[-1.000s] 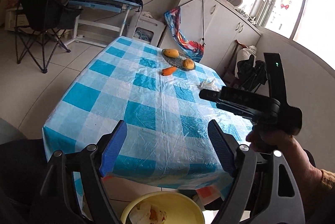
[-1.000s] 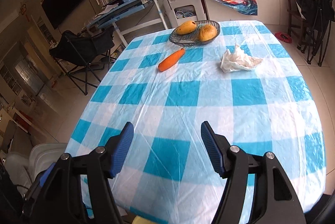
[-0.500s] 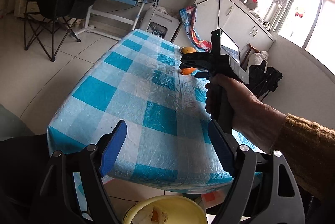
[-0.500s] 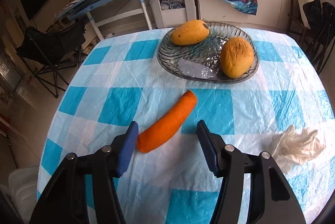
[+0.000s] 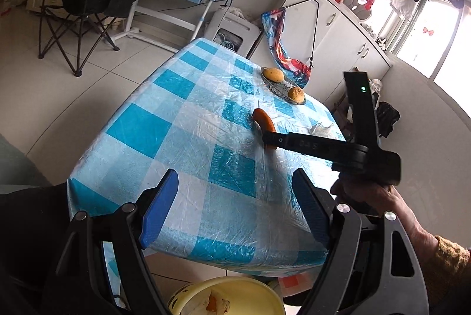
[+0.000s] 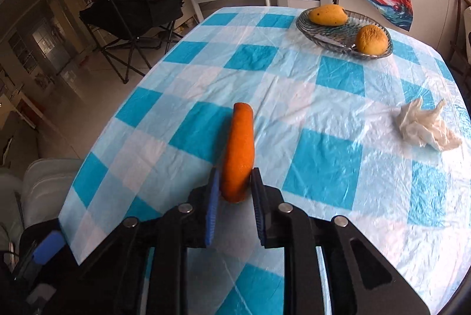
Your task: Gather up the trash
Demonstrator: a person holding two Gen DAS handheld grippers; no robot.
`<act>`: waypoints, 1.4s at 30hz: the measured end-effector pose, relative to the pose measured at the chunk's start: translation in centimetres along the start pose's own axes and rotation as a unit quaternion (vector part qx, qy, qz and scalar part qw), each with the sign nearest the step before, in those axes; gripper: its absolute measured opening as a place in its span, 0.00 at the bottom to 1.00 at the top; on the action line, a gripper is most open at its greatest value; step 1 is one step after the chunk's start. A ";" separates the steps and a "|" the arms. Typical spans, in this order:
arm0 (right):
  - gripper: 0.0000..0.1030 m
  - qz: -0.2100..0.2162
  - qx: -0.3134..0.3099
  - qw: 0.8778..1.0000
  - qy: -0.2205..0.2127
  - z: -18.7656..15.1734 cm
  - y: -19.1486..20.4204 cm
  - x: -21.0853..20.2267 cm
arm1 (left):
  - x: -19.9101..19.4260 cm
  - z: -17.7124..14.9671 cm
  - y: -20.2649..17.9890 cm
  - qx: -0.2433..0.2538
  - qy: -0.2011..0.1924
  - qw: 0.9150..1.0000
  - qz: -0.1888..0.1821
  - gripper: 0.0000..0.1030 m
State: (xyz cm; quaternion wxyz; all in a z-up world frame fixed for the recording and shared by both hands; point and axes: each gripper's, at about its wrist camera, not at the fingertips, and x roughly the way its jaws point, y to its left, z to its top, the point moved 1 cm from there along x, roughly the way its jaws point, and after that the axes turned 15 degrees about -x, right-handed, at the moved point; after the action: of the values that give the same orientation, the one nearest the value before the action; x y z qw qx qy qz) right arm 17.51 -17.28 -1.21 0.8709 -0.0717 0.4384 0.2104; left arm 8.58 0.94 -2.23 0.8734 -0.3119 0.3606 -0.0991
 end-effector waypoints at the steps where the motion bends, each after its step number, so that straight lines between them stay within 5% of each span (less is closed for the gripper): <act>1: 0.46 -0.008 -0.011 1.000 -0.013 -0.1 -0.4 -1.2 | 0.0 0.0 0.0 0.001 0.001 1.000 0.001 0.74; 5: 0.55 -0.093 -0.032 0.994 -0.043 0.9 -5.5 -5.2 | 0.5 -0.4 -0.5 0.009 0.009 1.000 0.003 0.74; 10: 0.60 -0.165 -0.010 0.986 0.008 0.4 -13.5 -4.1 | 2.1 -0.5 -1.6 0.012 0.020 1.000 0.002 0.74; 19: 0.59 -0.126 -0.039 0.990 0.047 -1.1 -13.6 -0.6 | 9.4 1.6 -7.3 0.056 0.038 0.998 0.015 0.74; 24: 0.35 -0.118 -0.046 0.990 0.054 -1.1 -13.8 -0.6 | 14.2 2.0 -9.6 0.085 0.056 0.991 0.082 0.71; 27: 0.16 -0.114 -0.036 0.991 0.054 -1.1 -14.4 -0.8 | 16.1 2.0 -9.4 0.090 0.077 0.987 0.112 0.53; 30: 0.07 -0.113 -0.036 0.992 0.048 -1.0 -14.4 -1.2 | 16.5 1.7 -9.7 0.108 0.081 0.985 0.111 0.23; 35: 0.06 -0.097 -0.012 0.995 0.036 -1.0 -14.5 -1.6 | 15.6 1.4 -9.5 0.111 0.091 0.986 0.082 0.15; 37: 0.12 -0.088 0.018 0.996 0.014 -0.9 -15.1 -2.1 | 14.8 1.3 -9.5 0.113 0.086 0.987 0.070 0.15; 39: 0.58 -0.080 0.052 0.995 -0.009 -0.6 -15.7 -2.3 | 14.2 1.3 -9.3 0.114 0.084 0.988 0.060 0.15; 42: 0.60 -0.070 0.102 0.992 -0.019 0.1 -16.4 -1.5 | 13.5 1.5 -8.9 0.107 0.083 0.990 0.045 0.15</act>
State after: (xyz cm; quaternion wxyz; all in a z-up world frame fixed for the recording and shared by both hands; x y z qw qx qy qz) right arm 23.85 -32.50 -0.95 0.8942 -0.0088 0.4353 0.1043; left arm 19.76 -10.70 -3.59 0.8723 -0.1907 0.4331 -0.1230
